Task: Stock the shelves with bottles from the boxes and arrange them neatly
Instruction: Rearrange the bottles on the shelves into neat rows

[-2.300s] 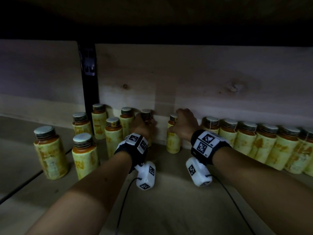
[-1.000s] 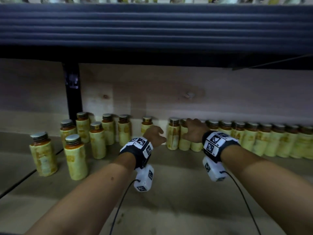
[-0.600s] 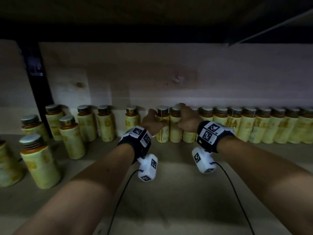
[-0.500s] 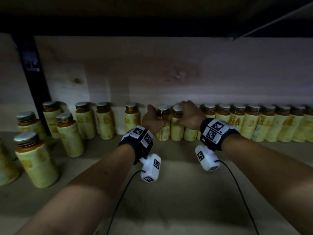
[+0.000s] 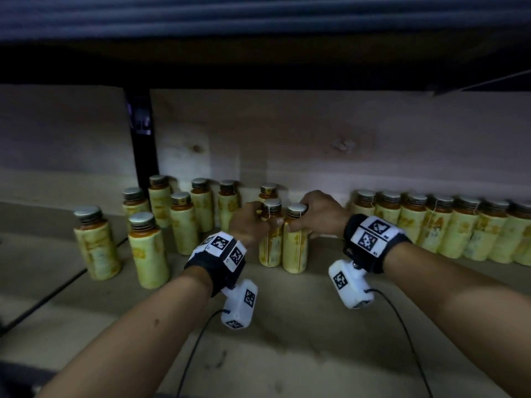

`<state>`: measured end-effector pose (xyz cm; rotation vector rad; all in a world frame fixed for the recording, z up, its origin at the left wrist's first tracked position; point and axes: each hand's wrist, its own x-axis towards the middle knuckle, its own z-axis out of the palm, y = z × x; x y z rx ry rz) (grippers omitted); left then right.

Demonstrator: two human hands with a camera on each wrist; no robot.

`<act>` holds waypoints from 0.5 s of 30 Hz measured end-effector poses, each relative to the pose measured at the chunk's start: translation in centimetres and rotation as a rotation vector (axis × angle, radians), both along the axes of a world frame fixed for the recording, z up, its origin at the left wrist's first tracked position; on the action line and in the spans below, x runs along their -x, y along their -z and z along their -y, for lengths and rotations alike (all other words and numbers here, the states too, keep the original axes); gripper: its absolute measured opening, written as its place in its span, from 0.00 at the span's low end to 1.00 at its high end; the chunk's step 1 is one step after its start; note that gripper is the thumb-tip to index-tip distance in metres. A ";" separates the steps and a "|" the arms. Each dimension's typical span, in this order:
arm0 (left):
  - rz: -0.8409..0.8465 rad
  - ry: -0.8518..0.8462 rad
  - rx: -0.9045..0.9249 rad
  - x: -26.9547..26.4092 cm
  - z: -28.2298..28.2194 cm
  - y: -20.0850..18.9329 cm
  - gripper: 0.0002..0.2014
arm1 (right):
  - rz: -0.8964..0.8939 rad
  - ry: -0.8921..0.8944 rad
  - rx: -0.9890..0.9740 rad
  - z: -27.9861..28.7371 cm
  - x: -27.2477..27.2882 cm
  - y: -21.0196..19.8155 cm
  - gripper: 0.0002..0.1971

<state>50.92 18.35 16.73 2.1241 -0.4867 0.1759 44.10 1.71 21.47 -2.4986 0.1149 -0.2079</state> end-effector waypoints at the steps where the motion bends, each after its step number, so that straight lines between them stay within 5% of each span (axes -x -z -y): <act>1: -0.014 -0.022 -0.036 0.1 -1.0 -0.2 0.17 | -0.009 -0.011 -0.023 -1.0 0.0 0.0 0.24; 9: -0.075 -0.231 -0.184 0.1 -6.8 -1.1 0.19 | 0.004 -0.007 -0.068 -5.8 -0.8 0.6 0.24; 15: -0.135 -0.307 -0.112 -0.4 -8.3 -1.2 0.21 | 0.018 0.035 -0.070 -7.2 -1.9 0.7 0.27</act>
